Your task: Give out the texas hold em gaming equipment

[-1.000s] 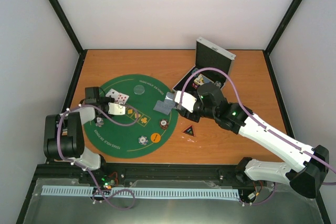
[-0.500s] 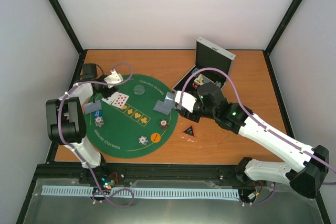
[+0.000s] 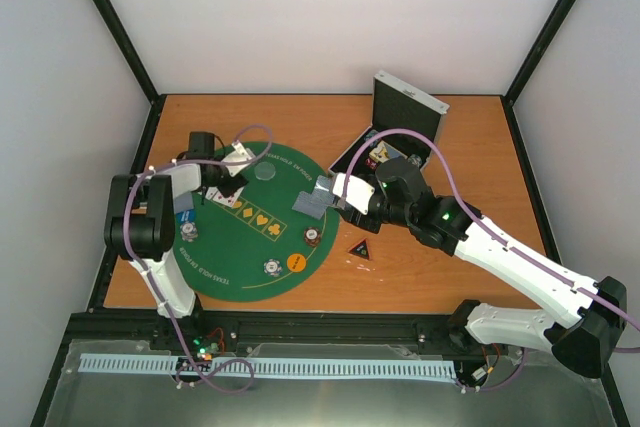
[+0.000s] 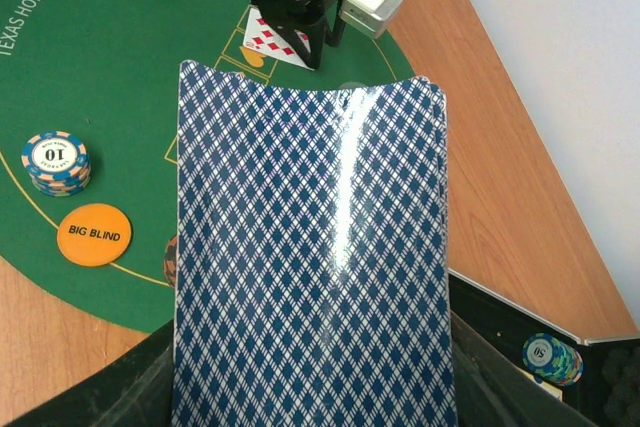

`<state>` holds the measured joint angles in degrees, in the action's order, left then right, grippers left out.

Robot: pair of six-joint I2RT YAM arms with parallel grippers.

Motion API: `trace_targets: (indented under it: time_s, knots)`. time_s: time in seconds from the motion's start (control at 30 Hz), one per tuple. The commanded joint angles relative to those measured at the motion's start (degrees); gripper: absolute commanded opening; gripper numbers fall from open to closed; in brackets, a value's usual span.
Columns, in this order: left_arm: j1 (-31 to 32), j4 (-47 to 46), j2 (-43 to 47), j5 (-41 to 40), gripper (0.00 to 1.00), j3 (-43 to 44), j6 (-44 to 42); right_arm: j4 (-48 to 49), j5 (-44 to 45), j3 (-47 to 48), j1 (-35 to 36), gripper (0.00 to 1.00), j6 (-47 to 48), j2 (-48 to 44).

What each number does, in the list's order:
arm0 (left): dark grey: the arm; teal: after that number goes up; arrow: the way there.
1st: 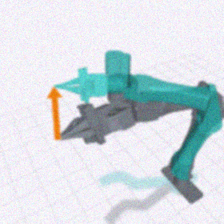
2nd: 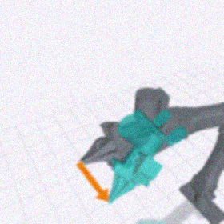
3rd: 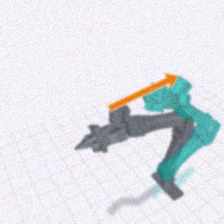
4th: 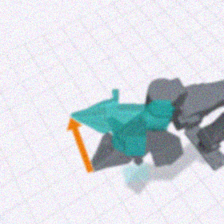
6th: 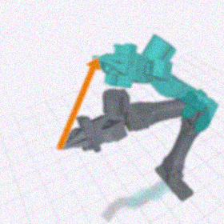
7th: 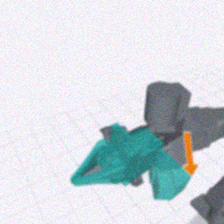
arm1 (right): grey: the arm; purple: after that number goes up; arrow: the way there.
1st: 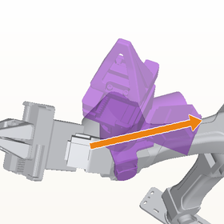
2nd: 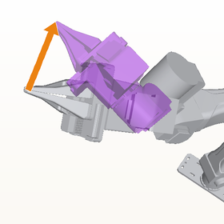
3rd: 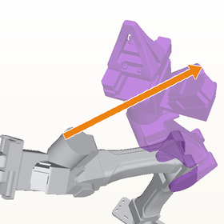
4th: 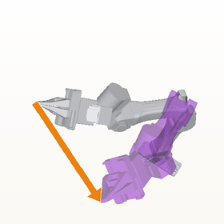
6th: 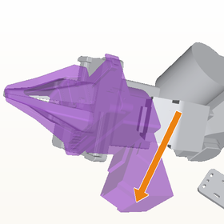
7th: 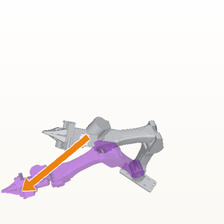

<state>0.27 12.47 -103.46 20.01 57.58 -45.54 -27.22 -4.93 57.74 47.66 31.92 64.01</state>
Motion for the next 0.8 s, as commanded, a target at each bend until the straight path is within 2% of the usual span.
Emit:
trace_targets:
  time_s: [0.0, 0.17, 0.33, 0.77]
  knots:
    - [-0.36, -2.73, -2.84, -0.71, 0.40, 4.67, 4.48, 0.77, 0.99, 0.65, 0.30, 0.53, -0.04, -1.36]
    - [-0.27, -2.71, -5.32, -1.90, 0.36, 5.33, 4.27, 0.86, 1.21, 0.17, 0.33, 0.53, -0.11, -1.65]
    - [-0.27, -0.10, -5.17, 2.86, 0.35, 3.00, 0.96, 0.94, 1.21, 0.09, 0.33, 0.53, 0.07, -1.52]
    - [-0.29, 1.04, -3.04, 1.15, 0.34, -1.07, -3.30, 0.83, 1.02, 0.06, 0.27, 0.53, -0.28, -1.78]
